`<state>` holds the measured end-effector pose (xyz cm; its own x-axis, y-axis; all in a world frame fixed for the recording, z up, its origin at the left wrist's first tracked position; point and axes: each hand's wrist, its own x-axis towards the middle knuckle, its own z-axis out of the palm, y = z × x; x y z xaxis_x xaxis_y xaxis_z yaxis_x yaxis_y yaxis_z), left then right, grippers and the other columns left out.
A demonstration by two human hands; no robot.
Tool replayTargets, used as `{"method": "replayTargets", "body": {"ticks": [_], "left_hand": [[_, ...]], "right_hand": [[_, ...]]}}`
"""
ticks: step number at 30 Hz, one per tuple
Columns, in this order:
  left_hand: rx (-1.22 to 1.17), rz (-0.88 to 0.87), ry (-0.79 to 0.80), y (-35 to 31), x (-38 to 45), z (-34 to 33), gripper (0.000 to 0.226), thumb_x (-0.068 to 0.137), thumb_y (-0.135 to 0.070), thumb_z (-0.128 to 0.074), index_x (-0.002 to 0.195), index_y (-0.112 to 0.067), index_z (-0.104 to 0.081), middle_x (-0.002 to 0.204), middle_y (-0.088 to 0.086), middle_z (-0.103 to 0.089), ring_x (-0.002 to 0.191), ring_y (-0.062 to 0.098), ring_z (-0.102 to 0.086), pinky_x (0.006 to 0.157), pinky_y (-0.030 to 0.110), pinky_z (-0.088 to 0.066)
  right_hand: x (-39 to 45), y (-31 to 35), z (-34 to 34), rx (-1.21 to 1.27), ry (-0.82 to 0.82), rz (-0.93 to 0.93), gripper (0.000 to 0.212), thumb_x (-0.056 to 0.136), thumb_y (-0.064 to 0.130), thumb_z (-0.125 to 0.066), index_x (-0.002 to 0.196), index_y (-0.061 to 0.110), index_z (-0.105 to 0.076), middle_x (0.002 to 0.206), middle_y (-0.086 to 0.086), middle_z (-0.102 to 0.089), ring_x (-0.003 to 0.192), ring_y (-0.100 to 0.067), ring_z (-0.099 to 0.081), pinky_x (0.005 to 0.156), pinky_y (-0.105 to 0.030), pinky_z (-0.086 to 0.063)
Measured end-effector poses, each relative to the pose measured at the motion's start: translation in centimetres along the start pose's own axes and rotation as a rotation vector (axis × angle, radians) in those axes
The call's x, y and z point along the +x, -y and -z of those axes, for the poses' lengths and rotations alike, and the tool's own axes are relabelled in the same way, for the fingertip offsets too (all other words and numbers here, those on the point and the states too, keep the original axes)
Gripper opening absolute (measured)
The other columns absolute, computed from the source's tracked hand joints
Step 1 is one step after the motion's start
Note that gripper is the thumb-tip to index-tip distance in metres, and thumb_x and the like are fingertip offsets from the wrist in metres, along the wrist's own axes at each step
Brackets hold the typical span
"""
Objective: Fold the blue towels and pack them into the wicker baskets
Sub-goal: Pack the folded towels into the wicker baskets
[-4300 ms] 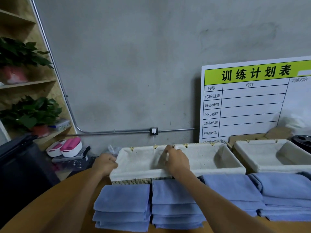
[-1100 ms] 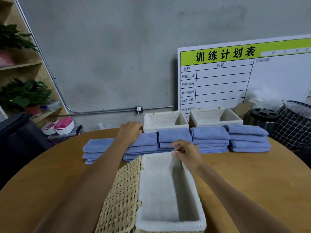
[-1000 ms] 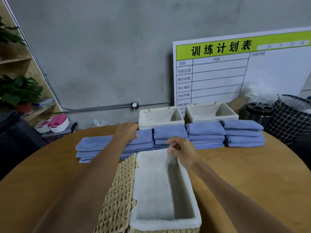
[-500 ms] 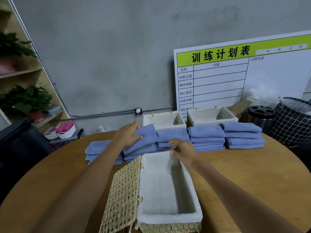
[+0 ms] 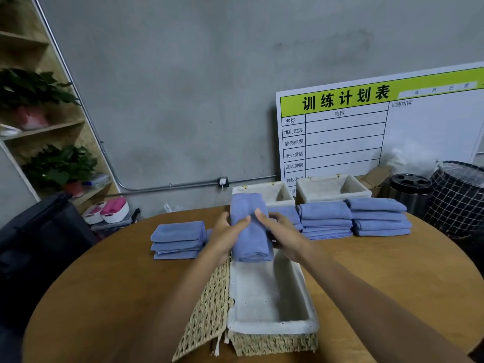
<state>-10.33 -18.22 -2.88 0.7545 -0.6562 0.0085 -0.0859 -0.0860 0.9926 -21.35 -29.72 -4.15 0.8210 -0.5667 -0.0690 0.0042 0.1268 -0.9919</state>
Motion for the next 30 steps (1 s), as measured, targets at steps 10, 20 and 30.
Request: {"method": "replayTargets", "body": {"ticks": [10, 20, 30], "left_hand": [[-0.062, 0.205, 0.200, 1.5, -3.7, 0.6, 0.043, 0.092, -0.029, -0.072, 0.122, -0.020, -0.044, 0.118, 0.009, -0.066, 0.085, 0.026, -0.075, 0.059, 0.034, -0.059], [-0.039, 0.167, 0.236, 1.7, -3.9, 0.9, 0.047, 0.093, -0.025, -0.072, 0.128, -0.014, -0.042, 0.119, 0.016, -0.068, 0.089, 0.028, -0.075, 0.061, 0.037, -0.060], [0.367, -0.137, -0.017, 4.2, -3.5, 3.0, 0.014, 0.099, -0.031, -0.061, 0.108, -0.020, -0.063, 0.097, 0.002, -0.072, 0.076, 0.011, -0.069, 0.070, 0.036, -0.059]], "right_hand": [[-1.1, -1.9, 1.7, -0.035, -0.131, -0.008, 0.052, 0.080, 0.027, -0.082, 0.120, 0.015, -0.051, 0.105, -0.019, -0.069, 0.089, -0.027, -0.070, 0.072, -0.033, -0.059], [-0.5, -2.4, 2.5, -0.159, -0.071, 0.006, 0.063, 0.079, 0.037, -0.083, 0.131, 0.026, -0.048, 0.110, -0.012, -0.071, 0.098, -0.024, -0.071, 0.087, -0.041, -0.058], [-0.8, -1.9, 4.0, -0.183, 0.003, -0.020, 0.059, 0.081, 0.030, -0.081, 0.132, 0.031, -0.050, 0.111, -0.010, -0.070, 0.099, -0.024, -0.071, 0.087, -0.040, -0.059]]}}
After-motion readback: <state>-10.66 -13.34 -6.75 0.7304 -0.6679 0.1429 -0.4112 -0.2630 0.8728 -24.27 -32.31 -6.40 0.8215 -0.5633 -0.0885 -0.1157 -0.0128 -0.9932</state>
